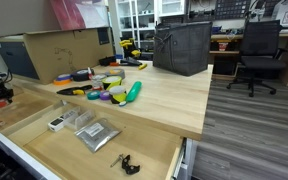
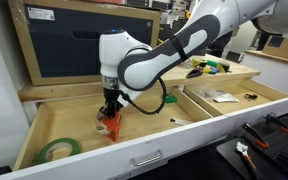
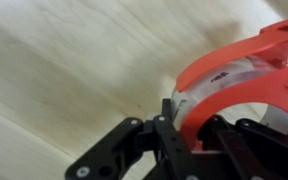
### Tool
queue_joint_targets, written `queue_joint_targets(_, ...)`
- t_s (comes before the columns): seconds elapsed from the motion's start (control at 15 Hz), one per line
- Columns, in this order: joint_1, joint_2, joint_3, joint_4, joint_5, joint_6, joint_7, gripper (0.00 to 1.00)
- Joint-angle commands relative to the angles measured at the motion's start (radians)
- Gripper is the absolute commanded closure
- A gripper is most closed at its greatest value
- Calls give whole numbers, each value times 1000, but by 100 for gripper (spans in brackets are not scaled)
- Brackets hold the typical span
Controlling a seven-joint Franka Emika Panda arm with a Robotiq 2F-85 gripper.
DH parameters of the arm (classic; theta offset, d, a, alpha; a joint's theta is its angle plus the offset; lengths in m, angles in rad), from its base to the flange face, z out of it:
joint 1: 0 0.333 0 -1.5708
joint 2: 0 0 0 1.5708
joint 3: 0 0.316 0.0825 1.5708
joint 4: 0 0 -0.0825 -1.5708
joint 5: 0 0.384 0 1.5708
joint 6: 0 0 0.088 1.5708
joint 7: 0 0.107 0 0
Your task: Put the tape and tape dispenser into the drawer
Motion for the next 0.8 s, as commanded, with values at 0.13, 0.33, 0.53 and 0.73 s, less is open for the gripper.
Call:
queue_joint_targets(0.13,21,101,-21,199,29,-38,-54,94)
queue_joint_targets(0.33,21,143,-17,276,36,-52,-80,94)
queue_joint_targets(0.53,26,186,-20,352,38,-66,-99,94)
queue_joint_targets(0.73,36,228,-17,424,44,-95,-118,94)
